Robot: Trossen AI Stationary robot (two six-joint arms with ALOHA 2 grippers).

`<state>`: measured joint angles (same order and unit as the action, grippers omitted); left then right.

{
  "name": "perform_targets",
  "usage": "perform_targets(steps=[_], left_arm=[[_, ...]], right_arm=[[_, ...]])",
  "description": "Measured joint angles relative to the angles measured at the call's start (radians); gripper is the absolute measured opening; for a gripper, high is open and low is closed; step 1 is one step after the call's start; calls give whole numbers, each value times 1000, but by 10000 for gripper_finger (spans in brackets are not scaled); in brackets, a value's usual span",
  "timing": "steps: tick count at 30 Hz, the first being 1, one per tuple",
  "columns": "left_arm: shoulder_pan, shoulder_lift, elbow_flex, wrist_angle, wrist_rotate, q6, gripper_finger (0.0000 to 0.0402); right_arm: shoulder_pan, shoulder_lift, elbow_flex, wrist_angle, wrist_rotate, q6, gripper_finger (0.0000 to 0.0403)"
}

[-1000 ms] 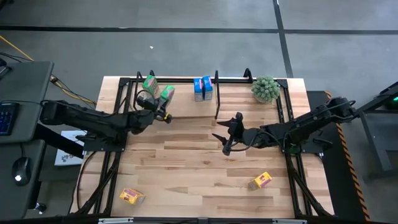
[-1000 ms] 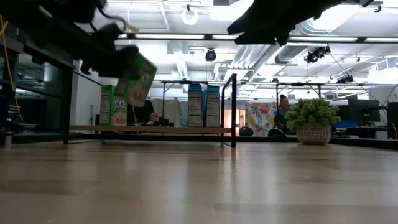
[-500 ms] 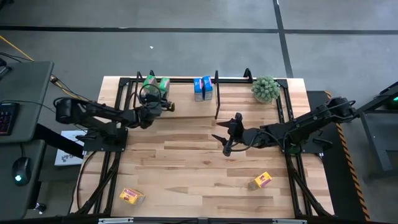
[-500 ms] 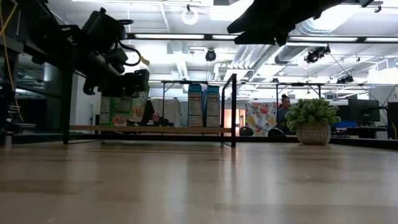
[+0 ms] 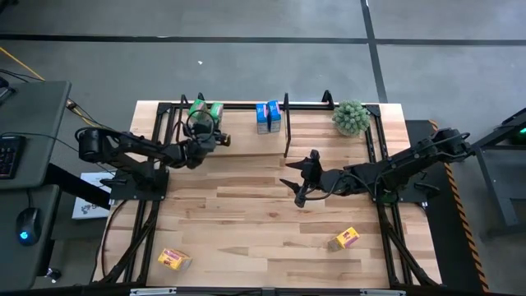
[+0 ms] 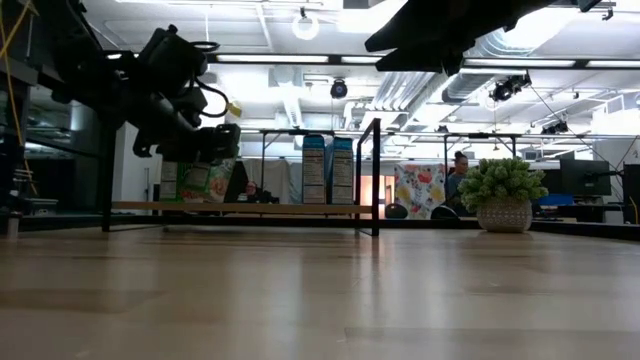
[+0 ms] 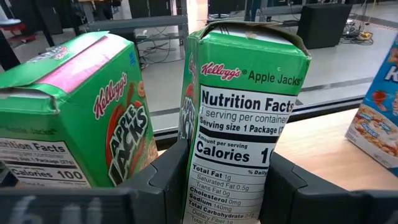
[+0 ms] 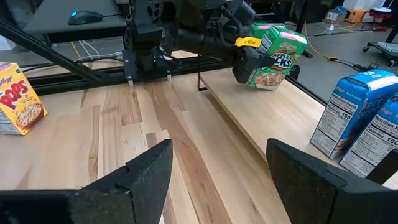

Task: Stack cereal on shelf
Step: Put the green cereal box on the shelf aligned with the green cereal box

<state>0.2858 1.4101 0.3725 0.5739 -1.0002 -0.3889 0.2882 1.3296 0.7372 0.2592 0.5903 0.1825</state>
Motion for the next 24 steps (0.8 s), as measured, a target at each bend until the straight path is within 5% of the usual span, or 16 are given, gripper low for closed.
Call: perform_targets(steps=[24], left_arm=[[48,-34,5,-1,75,39,228]], right_arm=[[0,0,0,-14,-5,0,252]])
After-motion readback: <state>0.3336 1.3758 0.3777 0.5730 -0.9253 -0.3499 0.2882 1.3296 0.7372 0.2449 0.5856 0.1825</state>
